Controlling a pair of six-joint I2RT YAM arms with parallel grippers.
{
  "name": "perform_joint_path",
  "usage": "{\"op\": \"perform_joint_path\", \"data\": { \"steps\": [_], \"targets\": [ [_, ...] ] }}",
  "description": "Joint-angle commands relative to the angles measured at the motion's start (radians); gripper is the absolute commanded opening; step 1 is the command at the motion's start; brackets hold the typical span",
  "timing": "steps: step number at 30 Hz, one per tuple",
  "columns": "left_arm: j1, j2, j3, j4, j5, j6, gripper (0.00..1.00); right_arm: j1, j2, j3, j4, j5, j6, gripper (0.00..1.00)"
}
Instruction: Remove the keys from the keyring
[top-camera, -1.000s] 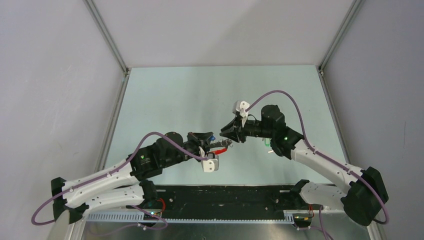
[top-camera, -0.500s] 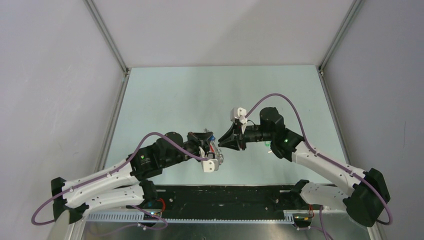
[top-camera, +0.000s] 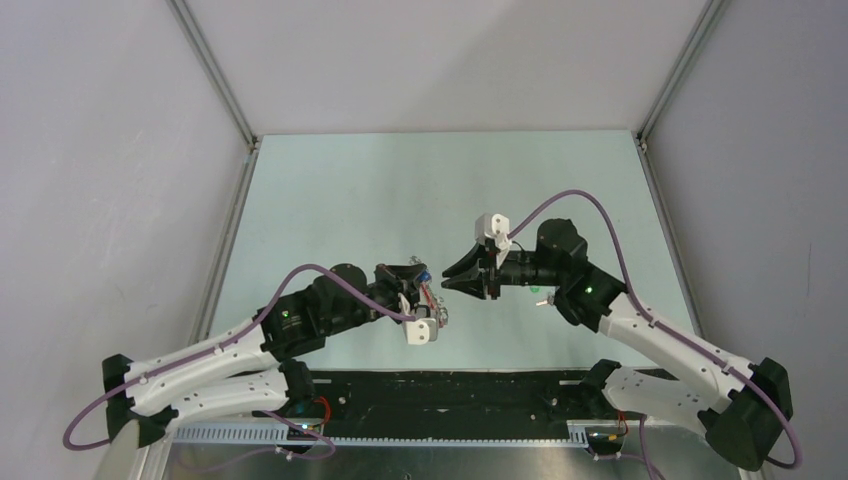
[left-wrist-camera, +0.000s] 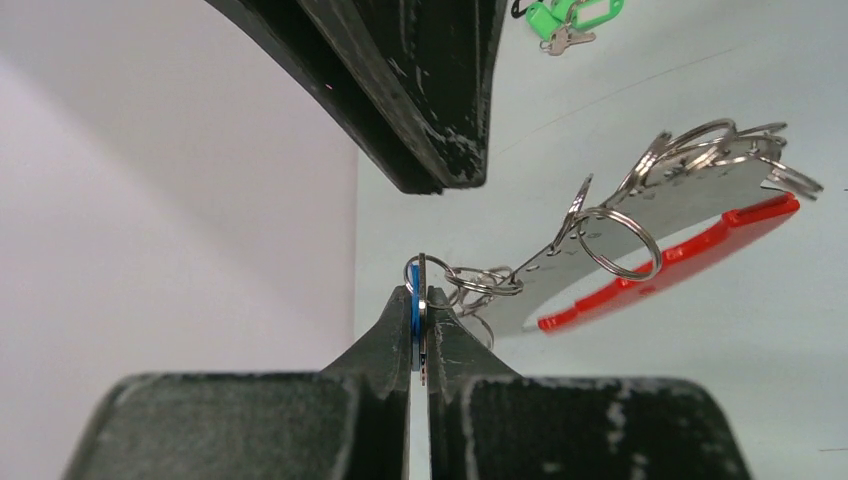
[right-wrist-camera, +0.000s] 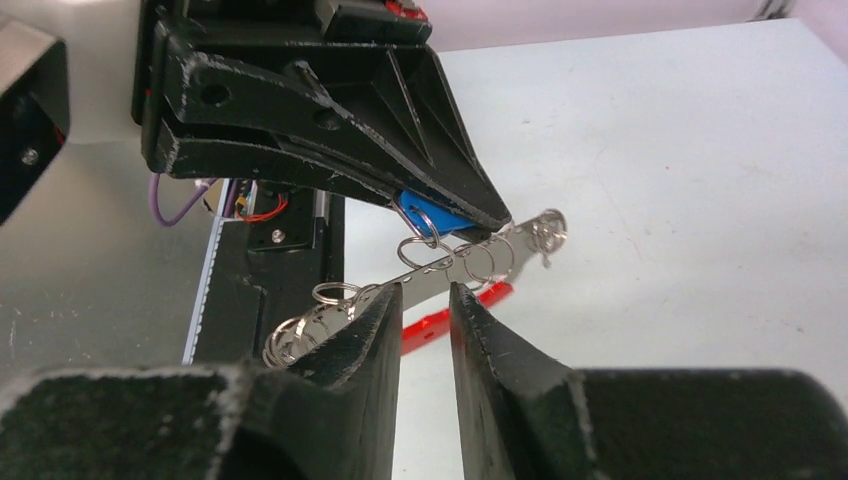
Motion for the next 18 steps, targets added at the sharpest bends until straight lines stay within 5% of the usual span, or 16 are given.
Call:
{"op": "perform_joint_path", "data": {
  "steps": [1,10,18],
  "targets": [
    [-0.006,0.006,0.007,0.058,0.003,0.010,0.00,0.005,-0.065,0.043,-0.003,0.047,0.007,0.32],
    [-0.005,0.073,0.044,0.057,-0.068,-0.051,0.00,0.035,-0.125,0.043,-0.040,0.145,0.053,0.39],
    [-0.005,0.085,0.048,0.055,-0.093,-0.071,0.00,0.090,-0.089,0.041,-0.072,0.328,0.091,0.31]
  ]
}}
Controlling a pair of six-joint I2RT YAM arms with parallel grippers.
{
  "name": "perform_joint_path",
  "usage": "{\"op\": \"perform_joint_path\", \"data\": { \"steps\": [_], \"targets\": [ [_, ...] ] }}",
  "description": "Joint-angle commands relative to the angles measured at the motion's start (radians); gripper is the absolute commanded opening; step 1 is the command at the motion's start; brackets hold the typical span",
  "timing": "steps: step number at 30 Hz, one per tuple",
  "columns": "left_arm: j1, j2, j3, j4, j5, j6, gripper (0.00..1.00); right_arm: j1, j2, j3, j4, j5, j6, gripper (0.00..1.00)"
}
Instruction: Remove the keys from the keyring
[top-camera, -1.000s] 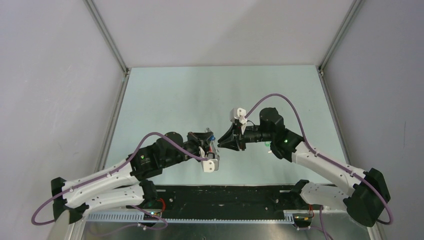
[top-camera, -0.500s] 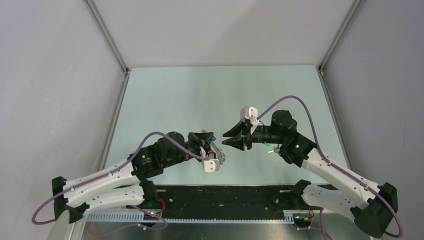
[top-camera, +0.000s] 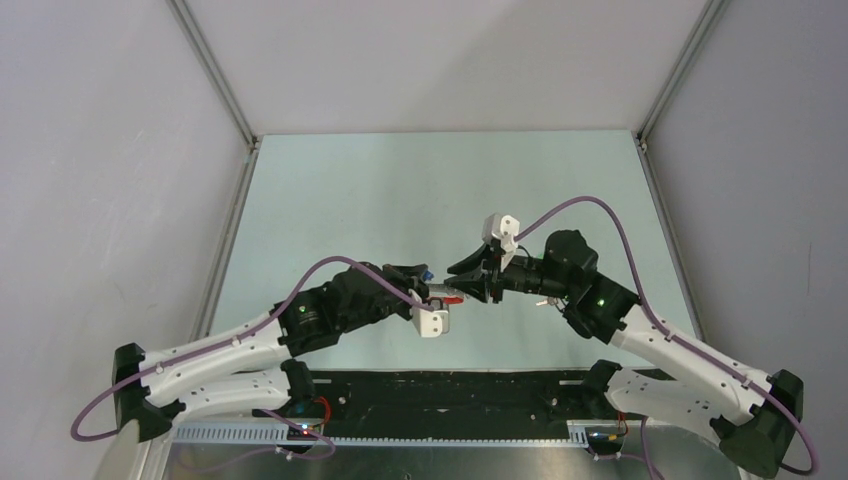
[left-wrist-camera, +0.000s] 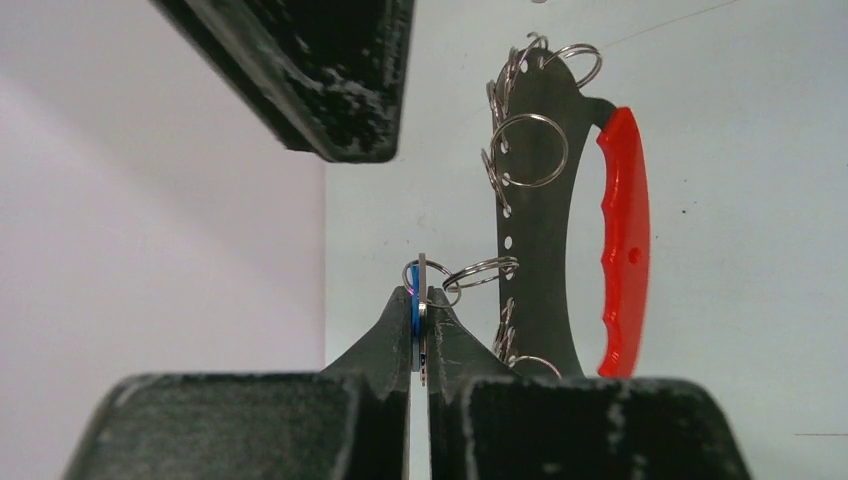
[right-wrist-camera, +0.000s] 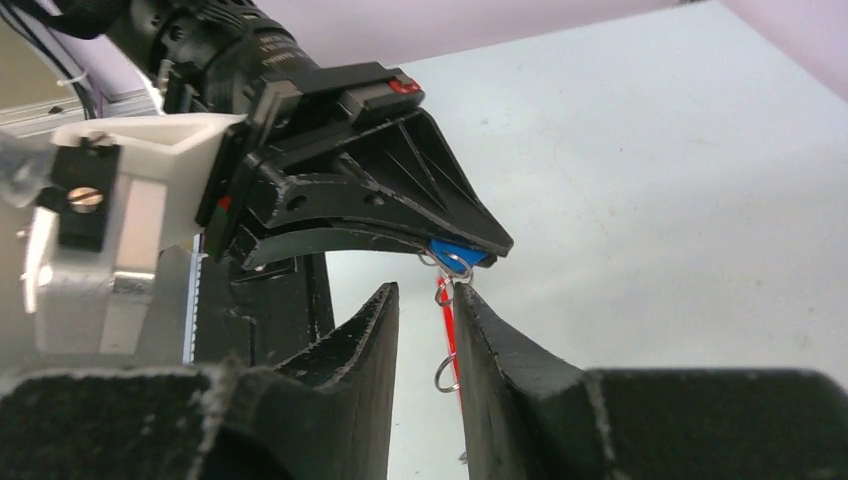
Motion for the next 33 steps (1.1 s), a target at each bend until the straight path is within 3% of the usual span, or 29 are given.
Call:
{"op": "perform_joint_path", "data": {
  "steps": [1,11,19,33],
  "targets": [
    [-0.005,-0.006,0.048,0.055,-0.027,-0.029,0.00,0.025,0.020,0.040,-0.023,0.128,0.035,0.30],
    [0.023,0.042,0.081,0.049,-0.075,-0.071,0.00,0.077,-0.007,-0.119,0.187,0.215,0.008,0.32],
    [0.110,0.089,0.132,0.035,-0.044,-0.127,0.00,0.073,0.112,-0.166,0.391,0.231,-0.101,0.32],
    [0.250,0.108,0.170,0.027,0.127,-0.150,0.00,-0.063,0.293,-0.146,0.685,0.045,-0.101,0.35]
  ]
}}
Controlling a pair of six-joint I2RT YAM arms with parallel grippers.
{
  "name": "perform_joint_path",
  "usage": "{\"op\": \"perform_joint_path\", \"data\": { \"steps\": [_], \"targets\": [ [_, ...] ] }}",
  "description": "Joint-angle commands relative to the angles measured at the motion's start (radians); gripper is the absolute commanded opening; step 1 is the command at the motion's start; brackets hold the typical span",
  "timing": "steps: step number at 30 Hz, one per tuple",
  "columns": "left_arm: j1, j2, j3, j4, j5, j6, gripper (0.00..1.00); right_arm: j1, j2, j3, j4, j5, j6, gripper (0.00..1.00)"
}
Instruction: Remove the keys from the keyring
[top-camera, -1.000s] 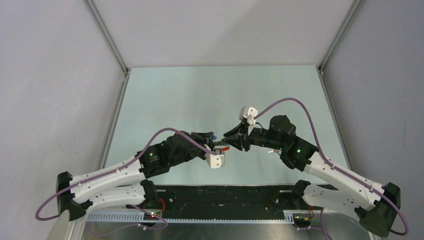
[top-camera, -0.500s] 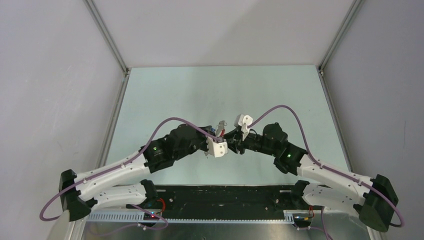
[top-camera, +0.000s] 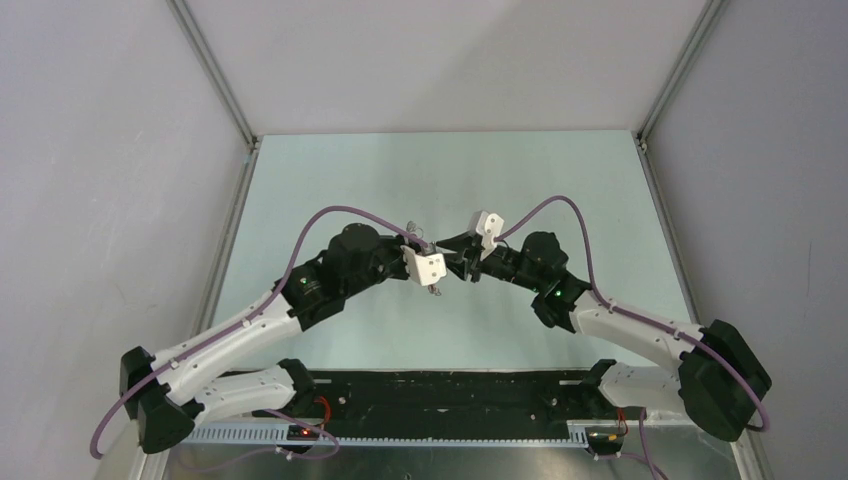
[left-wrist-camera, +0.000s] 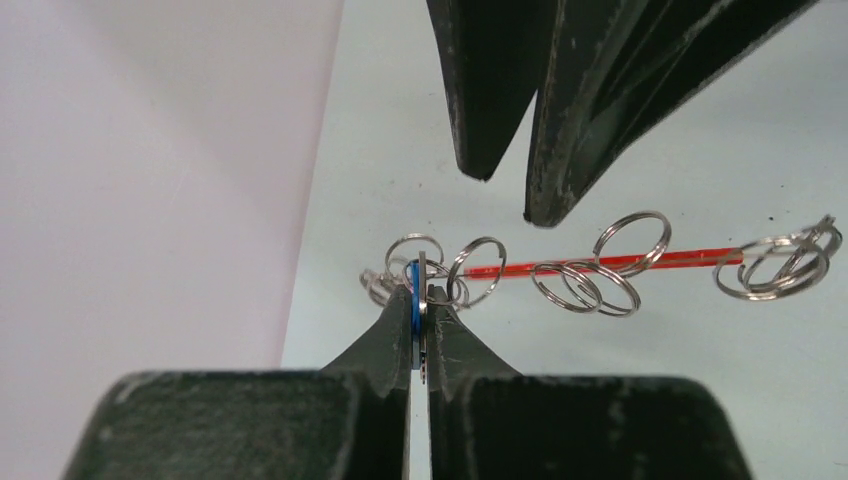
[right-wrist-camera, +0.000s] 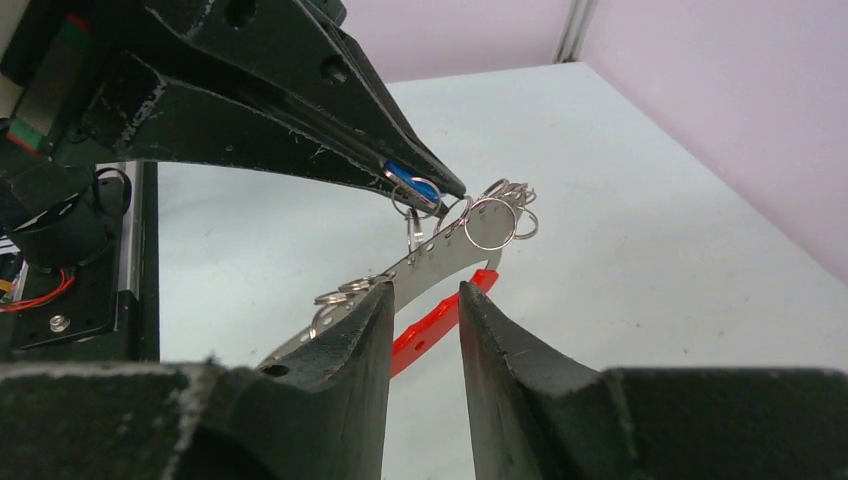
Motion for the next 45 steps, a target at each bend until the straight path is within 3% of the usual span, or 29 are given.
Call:
{"op": "perform_joint_path", "data": {
  "steps": [1,39,45],
  "targets": [
    [0.022,0.008,0.062,0.035,0.073,-0.028,0.00,-0.018,0.042,0.026,0.143,-0.084,-0.003,0.35],
    [0.048,0.020,0.064,0.030,0.136,-0.021,0.00,-0.063,0.162,0.096,0.189,-0.210,0.085,0.36],
    [0.048,0.017,0.064,0.030,0.138,-0.021,0.00,-0.050,0.173,0.097,0.205,-0.225,0.082,0.27]
  ]
}}
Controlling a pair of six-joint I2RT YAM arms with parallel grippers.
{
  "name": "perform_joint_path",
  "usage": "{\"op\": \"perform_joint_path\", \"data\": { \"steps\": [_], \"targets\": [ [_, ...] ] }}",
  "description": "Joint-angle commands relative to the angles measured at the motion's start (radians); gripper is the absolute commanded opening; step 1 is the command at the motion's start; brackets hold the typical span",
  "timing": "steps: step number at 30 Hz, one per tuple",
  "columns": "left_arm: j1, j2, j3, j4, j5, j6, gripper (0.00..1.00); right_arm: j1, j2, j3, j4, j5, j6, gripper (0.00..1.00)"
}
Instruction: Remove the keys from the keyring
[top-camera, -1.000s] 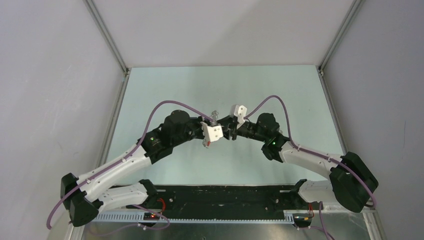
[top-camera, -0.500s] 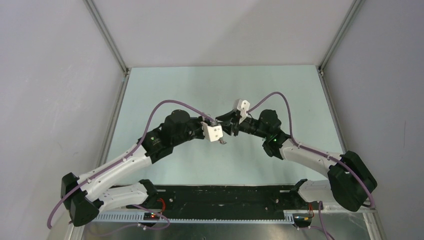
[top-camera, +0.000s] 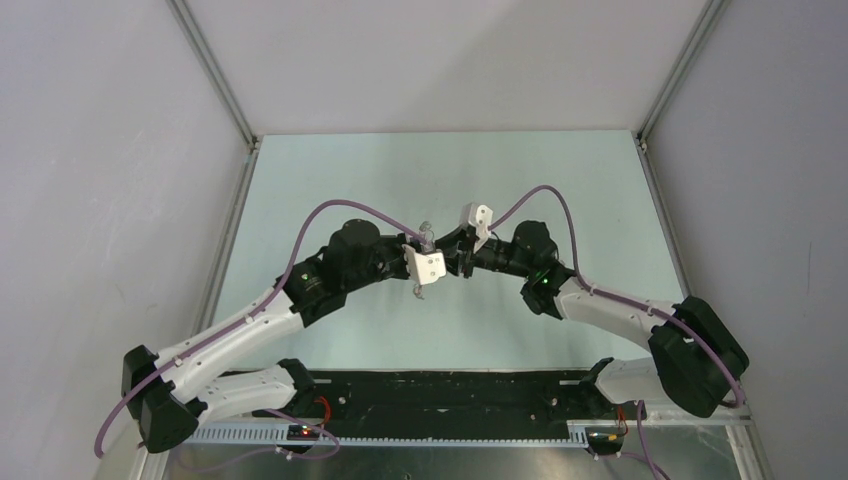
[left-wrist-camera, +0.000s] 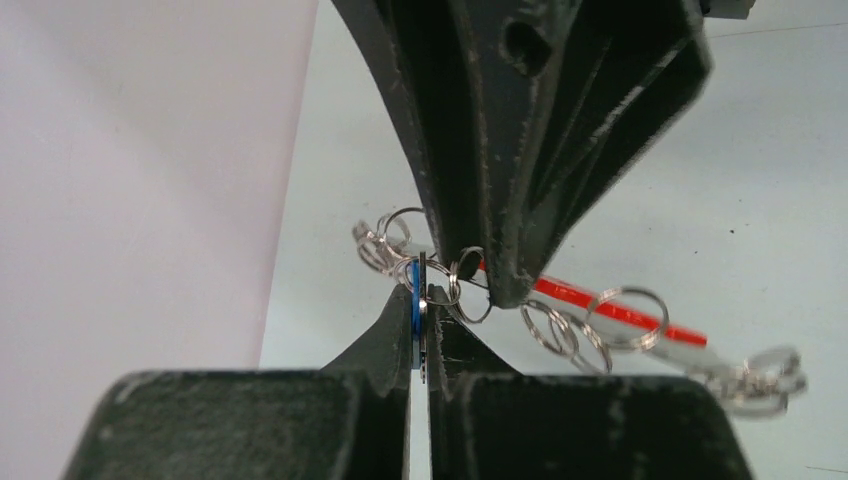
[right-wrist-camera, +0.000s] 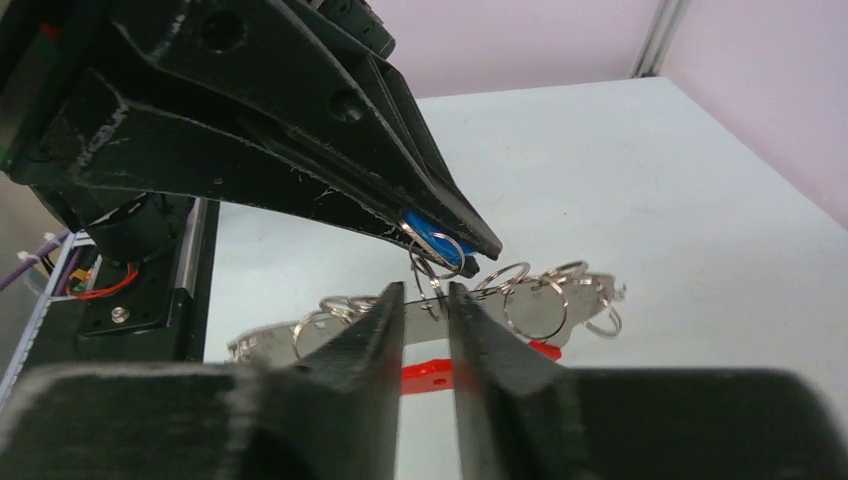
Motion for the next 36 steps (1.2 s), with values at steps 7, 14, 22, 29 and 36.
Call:
{"op": "perform_joint_path", "data": {
  "steps": [7,14,22,29,36],
  "targets": [
    [0.010,-0.007,0.051,0.032,0.026,-0.007,0.00,0.005,0.006,0.047,0.060,-0.044,0.012,0.00],
    [0.011,0.003,0.051,0.031,0.022,-0.007,0.00,-0.008,-0.005,0.047,0.052,-0.062,0.023,0.00],
    [0.010,0.012,0.057,0.032,0.030,-0.017,0.00,-0.023,-0.037,0.047,0.036,-0.074,0.030,0.00],
    [0.009,0.021,0.060,0.032,0.029,-0.032,0.00,-0.031,-0.060,0.047,0.027,-0.074,0.033,0.00],
    [0.012,0.020,0.071,0.031,0.034,-0.065,0.00,-0.059,-0.100,0.046,0.021,-0.088,0.055,0.00]
  ]
}}
